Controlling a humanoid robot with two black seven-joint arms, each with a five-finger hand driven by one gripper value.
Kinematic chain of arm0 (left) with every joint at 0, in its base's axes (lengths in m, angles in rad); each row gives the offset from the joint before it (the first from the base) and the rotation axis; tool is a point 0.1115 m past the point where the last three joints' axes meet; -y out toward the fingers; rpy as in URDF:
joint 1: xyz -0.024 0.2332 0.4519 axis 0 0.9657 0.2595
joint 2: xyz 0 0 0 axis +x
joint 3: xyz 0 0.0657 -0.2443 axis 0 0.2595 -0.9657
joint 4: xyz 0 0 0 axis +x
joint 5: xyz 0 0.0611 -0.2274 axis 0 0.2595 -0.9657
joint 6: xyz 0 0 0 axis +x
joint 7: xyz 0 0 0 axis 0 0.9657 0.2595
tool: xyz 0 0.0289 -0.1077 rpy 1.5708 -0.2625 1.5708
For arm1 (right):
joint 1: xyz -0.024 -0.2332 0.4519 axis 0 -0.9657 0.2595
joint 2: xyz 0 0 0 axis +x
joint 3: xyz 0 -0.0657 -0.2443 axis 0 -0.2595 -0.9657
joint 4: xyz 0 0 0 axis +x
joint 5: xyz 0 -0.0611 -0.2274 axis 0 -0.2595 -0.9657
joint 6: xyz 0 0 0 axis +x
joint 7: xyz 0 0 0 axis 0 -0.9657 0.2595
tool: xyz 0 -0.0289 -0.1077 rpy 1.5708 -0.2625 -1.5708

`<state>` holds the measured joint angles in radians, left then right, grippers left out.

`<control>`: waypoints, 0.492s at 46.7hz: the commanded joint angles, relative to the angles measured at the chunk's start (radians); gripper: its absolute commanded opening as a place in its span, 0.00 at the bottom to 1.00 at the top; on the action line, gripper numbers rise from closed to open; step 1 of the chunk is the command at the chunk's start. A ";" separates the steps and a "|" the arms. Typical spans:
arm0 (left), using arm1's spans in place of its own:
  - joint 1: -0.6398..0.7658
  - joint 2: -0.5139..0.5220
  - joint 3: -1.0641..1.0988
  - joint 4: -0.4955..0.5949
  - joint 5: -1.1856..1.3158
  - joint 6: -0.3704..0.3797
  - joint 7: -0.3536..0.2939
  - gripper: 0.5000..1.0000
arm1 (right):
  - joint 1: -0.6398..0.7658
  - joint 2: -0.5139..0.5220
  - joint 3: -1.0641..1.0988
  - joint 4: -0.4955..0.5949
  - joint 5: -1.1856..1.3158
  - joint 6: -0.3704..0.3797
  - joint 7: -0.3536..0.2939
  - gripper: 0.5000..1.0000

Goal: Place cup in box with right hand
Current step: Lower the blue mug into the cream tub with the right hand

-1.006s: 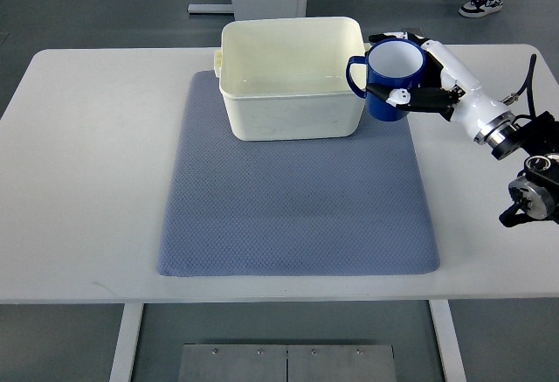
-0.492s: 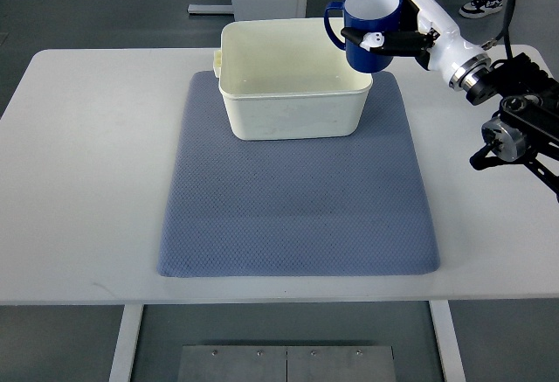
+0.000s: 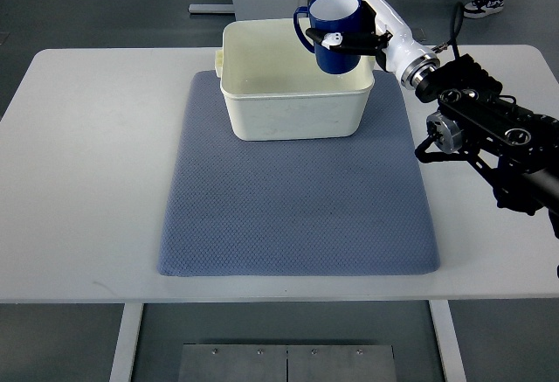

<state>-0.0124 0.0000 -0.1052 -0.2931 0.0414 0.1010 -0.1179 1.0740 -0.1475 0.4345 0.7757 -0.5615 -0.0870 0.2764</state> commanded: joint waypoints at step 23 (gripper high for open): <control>0.000 0.000 -0.001 0.000 0.000 0.000 0.000 1.00 | -0.011 0.083 0.016 -0.101 0.040 -0.004 0.011 0.00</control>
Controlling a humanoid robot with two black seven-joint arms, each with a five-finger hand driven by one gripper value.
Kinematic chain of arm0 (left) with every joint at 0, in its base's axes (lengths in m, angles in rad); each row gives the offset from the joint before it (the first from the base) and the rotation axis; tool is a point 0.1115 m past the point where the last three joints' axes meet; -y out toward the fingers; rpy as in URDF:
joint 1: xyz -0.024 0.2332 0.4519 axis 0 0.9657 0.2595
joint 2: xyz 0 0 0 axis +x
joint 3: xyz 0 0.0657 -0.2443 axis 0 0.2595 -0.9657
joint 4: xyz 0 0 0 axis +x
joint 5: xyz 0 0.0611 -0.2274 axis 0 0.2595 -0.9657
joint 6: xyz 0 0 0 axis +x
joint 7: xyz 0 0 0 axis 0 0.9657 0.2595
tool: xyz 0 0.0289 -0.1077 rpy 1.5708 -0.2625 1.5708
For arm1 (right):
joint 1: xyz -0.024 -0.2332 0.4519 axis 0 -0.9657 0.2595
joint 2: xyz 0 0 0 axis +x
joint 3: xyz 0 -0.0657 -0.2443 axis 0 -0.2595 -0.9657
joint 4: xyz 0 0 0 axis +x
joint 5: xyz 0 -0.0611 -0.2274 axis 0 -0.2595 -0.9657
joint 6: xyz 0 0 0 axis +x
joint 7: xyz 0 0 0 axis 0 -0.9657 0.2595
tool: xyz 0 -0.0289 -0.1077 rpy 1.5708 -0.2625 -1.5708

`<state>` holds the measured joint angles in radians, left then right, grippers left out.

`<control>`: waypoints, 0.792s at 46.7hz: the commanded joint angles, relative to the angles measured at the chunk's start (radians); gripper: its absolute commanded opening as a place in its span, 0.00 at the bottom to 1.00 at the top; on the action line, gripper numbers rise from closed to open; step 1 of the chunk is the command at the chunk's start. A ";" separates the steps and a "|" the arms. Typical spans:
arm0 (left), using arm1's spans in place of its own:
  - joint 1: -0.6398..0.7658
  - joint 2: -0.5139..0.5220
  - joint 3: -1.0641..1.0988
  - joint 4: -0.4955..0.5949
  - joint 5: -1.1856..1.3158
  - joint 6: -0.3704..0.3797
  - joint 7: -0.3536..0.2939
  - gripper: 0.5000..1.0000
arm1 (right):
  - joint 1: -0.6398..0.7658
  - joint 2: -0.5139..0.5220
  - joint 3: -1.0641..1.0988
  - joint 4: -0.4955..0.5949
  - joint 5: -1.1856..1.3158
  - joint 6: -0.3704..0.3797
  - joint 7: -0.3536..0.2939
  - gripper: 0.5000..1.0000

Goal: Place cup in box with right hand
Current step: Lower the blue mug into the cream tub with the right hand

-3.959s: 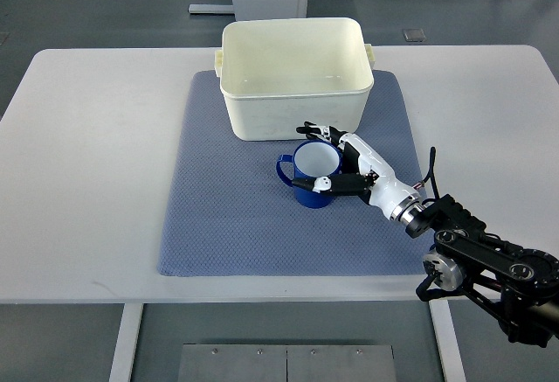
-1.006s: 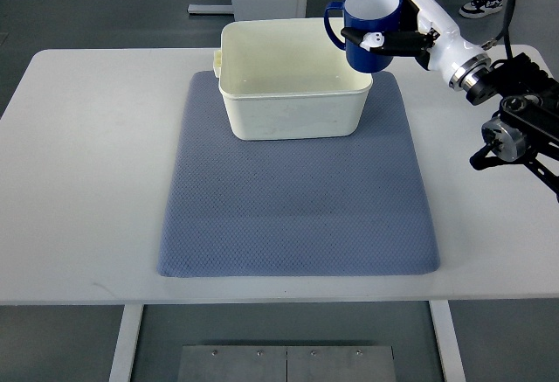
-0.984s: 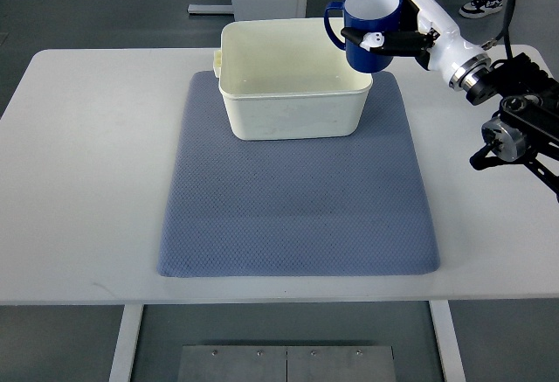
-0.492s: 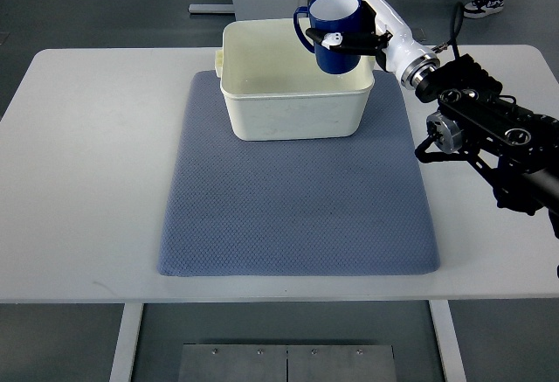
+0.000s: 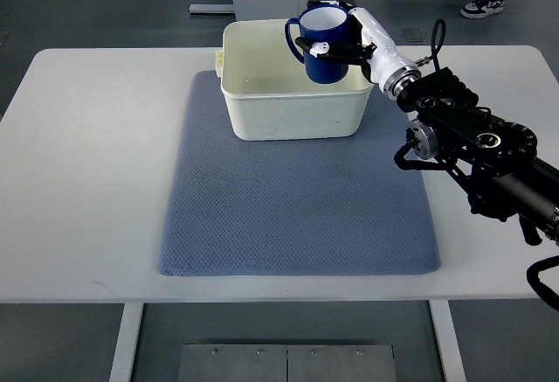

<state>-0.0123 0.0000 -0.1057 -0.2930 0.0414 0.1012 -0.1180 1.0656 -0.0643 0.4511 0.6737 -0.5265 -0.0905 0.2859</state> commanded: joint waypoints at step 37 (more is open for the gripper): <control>0.000 0.000 0.000 0.000 0.000 0.000 0.000 1.00 | -0.032 0.001 -0.006 0.009 0.006 0.002 0.001 1.00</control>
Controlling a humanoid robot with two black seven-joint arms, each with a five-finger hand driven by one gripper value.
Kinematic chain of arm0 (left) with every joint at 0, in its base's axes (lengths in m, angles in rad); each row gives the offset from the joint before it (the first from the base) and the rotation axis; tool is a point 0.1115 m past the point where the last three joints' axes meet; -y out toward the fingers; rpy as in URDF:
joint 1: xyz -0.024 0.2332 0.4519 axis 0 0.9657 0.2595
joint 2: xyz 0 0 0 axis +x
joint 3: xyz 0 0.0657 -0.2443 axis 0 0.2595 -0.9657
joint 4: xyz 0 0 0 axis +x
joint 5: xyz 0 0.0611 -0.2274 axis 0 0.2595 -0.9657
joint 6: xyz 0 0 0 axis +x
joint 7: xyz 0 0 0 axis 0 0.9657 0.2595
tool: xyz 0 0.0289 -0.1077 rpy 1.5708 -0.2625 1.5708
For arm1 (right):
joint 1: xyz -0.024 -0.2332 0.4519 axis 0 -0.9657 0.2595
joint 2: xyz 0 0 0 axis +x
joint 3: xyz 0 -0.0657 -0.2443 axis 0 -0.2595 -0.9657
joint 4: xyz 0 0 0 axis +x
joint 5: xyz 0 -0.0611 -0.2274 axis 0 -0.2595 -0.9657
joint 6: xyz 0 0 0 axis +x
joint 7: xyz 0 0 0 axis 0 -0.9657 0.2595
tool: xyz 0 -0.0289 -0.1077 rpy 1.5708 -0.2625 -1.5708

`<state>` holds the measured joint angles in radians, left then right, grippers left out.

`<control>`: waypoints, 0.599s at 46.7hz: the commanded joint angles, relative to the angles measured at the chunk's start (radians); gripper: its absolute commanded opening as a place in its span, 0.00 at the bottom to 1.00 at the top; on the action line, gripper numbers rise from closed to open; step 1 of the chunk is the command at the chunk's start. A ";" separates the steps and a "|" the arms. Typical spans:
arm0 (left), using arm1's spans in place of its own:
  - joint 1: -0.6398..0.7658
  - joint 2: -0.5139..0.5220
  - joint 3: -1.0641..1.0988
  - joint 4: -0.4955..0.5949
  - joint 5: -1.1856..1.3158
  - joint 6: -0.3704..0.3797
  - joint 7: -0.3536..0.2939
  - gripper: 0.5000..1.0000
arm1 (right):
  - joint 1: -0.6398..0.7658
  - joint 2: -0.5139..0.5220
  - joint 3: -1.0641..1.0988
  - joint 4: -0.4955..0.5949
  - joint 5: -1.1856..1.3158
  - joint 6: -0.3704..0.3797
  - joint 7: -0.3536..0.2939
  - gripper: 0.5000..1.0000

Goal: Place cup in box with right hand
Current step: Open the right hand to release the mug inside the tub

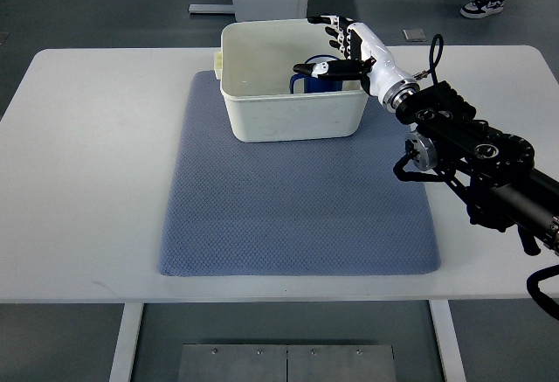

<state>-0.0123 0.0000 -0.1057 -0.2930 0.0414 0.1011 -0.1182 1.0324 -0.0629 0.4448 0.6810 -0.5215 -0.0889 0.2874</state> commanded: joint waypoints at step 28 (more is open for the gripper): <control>0.000 0.000 0.000 0.000 0.000 -0.001 0.000 1.00 | -0.025 -0.233 0.031 0.247 0.060 0.001 -0.002 1.00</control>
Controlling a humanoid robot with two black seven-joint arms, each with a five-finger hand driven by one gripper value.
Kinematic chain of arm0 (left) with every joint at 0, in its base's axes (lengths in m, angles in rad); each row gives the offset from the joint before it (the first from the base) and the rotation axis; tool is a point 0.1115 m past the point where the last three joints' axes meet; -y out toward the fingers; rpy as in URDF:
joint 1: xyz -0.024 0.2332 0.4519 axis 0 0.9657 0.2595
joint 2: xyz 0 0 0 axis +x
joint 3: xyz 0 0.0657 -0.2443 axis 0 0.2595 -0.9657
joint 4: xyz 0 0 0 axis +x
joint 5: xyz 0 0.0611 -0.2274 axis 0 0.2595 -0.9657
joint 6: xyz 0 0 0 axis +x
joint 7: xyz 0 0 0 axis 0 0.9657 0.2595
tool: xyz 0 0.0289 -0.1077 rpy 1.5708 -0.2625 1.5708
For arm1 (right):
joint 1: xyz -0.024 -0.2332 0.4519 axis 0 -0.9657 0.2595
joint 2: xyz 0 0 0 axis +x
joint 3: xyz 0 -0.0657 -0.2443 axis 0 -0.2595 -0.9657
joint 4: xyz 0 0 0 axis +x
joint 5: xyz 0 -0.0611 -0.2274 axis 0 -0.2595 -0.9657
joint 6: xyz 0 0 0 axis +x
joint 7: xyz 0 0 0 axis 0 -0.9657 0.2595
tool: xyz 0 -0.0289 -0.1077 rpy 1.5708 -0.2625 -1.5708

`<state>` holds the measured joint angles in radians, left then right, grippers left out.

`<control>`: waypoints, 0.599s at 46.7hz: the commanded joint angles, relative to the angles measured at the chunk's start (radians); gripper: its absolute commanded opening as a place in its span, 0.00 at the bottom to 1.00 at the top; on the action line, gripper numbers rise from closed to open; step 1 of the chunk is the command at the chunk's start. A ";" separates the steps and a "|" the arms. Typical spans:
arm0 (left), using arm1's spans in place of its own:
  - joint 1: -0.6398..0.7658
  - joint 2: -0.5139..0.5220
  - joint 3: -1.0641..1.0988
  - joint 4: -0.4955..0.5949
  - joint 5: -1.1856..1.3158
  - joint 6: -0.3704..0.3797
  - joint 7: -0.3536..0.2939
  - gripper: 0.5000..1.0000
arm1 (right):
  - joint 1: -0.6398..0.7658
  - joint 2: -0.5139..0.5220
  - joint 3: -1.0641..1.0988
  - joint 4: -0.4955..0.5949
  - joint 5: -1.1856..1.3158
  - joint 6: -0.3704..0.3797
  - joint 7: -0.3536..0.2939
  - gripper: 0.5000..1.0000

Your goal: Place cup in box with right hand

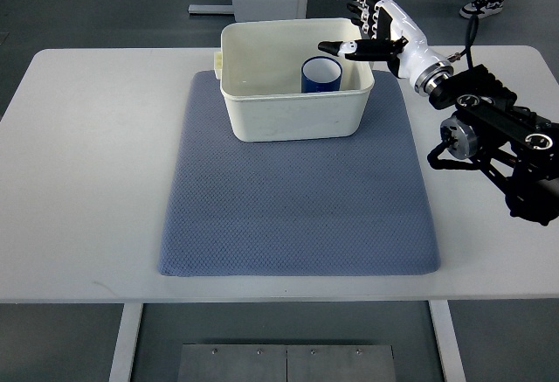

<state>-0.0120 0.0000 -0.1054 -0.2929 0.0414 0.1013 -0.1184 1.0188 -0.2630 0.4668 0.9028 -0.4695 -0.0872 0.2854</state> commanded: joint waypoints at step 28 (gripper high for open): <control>0.000 0.000 0.001 0.000 0.000 0.000 0.000 1.00 | -0.181 -0.186 0.162 0.033 0.204 0.006 -0.006 1.00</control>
<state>-0.0122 0.0000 -0.1054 -0.2930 0.0414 0.1012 -0.1183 0.8697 -0.4488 0.5877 0.9373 -0.2653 -0.0814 0.2786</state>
